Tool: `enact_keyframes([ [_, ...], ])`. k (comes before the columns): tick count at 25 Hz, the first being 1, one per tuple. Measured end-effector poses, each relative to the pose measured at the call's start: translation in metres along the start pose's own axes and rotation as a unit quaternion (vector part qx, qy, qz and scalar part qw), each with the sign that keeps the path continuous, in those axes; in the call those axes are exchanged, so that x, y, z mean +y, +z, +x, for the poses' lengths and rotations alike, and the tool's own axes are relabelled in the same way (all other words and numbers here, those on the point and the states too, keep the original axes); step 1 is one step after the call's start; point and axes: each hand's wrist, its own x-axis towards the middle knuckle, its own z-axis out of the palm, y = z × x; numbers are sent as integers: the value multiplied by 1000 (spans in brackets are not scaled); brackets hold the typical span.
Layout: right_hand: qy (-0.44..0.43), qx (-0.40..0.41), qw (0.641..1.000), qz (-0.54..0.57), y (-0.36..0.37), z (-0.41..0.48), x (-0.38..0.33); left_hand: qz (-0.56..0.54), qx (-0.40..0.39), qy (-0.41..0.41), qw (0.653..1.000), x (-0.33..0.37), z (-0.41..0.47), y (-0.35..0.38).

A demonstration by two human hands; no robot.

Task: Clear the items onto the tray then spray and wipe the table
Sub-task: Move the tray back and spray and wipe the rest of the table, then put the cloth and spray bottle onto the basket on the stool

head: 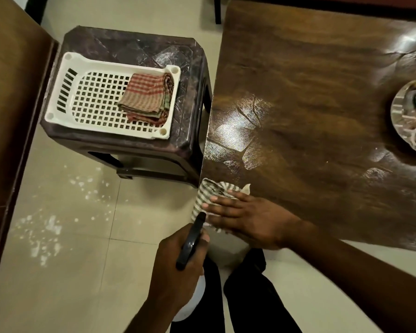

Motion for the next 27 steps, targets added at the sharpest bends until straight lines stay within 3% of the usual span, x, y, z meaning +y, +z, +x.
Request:
enact_keyframes([
  [3, 100, 42, 994, 3, -19, 4, 30, -9, 2, 5, 1000, -1, -2, -2],
  [7, 292, 153, 939, 94, -23, 60, 9, 4, 25, 39, 999, -3, 1, -3],
  [12, 220, 188, 956, 47, 11, 26, -40, 5, 88, 51, 995, 9, 3, -1],
  [15, 285, 216, 922, 148, 6, -7, -57, -7, 127, 79, 989, 26, -7, -4],
  [16, 336, 244, 882, 224, -4, -16, -63, -23, 132, 78, 988, 35, -14, -4],
  [17, 391, 277, 815, 325, -15, -23, -68, -40, 136, 71, 987, 45, -21, -4],
  [18, 439, 305, 715, 451, -28, -30, -71, -57, 137, 61, 987, 56, -29, -5],
  [20, 454, 344, 482, 666, -56, -42, -76, -63, 136, 36, 988, 81, -40, -11],
  [21, 439, 351, 388, 730, -67, -48, -79, -60, 134, 26, 989, 91, -46, -14],
  [22, 417, 351, 320, 775, -81, -55, -84, -55, 135, 20, 989, 103, -53, -18],
  [24, 373, 342, 248, 826, -110, -71, -100, -61, 160, 18, 985, 124, -73, -27],
  [27, 330, 320, 230, 858, -149, -95, -127, -54, 220, 15, 974, 159, -108, -43],
])
